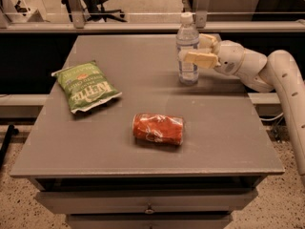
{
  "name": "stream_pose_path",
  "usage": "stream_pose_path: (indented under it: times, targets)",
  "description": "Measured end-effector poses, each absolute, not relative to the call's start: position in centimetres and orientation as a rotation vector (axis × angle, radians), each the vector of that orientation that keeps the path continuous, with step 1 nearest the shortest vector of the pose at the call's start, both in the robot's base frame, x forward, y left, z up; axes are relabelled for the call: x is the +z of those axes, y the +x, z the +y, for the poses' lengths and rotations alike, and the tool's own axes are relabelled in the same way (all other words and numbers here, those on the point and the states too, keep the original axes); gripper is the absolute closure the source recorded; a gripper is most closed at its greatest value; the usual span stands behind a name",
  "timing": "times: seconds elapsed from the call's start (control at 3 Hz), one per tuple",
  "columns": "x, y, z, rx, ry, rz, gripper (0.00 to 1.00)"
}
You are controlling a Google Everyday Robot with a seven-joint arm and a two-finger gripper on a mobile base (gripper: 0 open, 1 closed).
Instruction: Place blue plastic bottle upright
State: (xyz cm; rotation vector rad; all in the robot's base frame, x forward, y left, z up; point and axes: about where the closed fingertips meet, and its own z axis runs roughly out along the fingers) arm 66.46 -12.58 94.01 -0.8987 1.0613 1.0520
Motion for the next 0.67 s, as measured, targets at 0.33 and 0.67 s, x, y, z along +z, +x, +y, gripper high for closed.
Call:
stream_pose_path:
  times: [0.33, 0.67]
  targets:
    - [94.05, 66.60, -12.97, 1.039, -0.928, 1.101, 0.00]
    - [93.78, 66.53, -13.82, 1.022, -0.942, 1.142, 0.00]
